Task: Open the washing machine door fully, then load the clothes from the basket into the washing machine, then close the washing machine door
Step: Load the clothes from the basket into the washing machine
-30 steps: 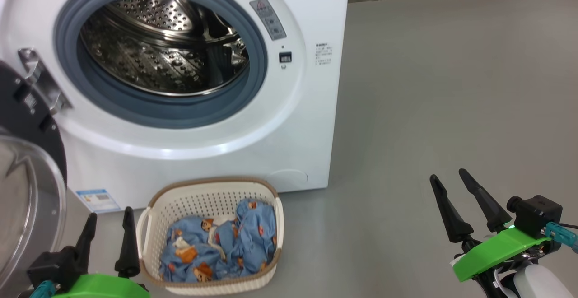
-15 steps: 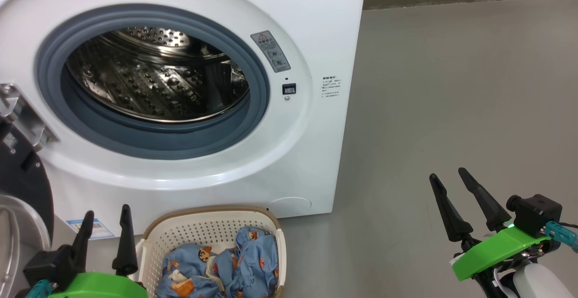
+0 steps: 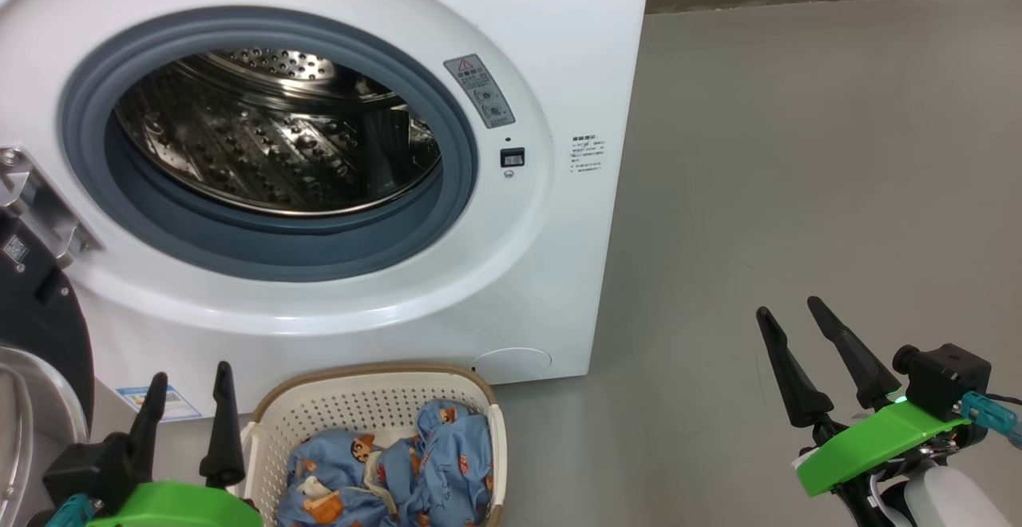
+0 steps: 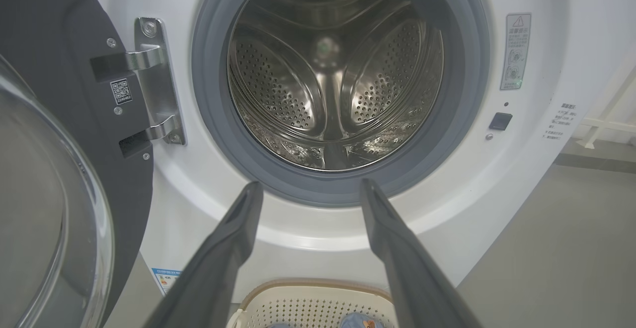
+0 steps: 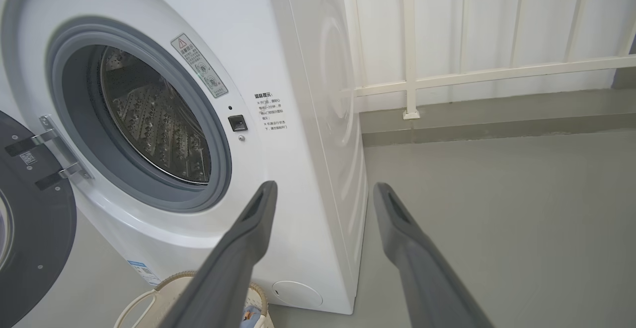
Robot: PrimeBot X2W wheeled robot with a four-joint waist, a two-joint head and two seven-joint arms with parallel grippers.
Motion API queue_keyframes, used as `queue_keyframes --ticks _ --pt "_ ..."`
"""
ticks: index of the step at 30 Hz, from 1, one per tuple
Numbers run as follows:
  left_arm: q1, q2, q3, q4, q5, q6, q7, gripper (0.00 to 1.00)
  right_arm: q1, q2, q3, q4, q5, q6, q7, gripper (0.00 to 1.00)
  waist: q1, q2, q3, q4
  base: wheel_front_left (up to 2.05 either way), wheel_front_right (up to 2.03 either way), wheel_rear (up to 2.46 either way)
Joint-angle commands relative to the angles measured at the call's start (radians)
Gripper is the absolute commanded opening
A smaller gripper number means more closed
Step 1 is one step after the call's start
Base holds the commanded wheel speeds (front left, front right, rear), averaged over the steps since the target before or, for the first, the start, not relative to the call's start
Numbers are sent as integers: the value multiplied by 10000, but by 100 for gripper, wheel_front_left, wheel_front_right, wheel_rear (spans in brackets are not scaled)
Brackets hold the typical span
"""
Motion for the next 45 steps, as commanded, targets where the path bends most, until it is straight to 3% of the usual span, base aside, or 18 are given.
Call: queue_keyframes --ticks 1,45 --pt "-419 239 343 -234 152 46 -66 100 -258 -108 163 -266 -15 16 -122 100 0 -1 3 4 0 0 0" --pt "-576 242 245 -204 275 96 -66 100 -404 -64 120 -309 -12 16 -122 100 0 -1 441 -99 0 0 0"
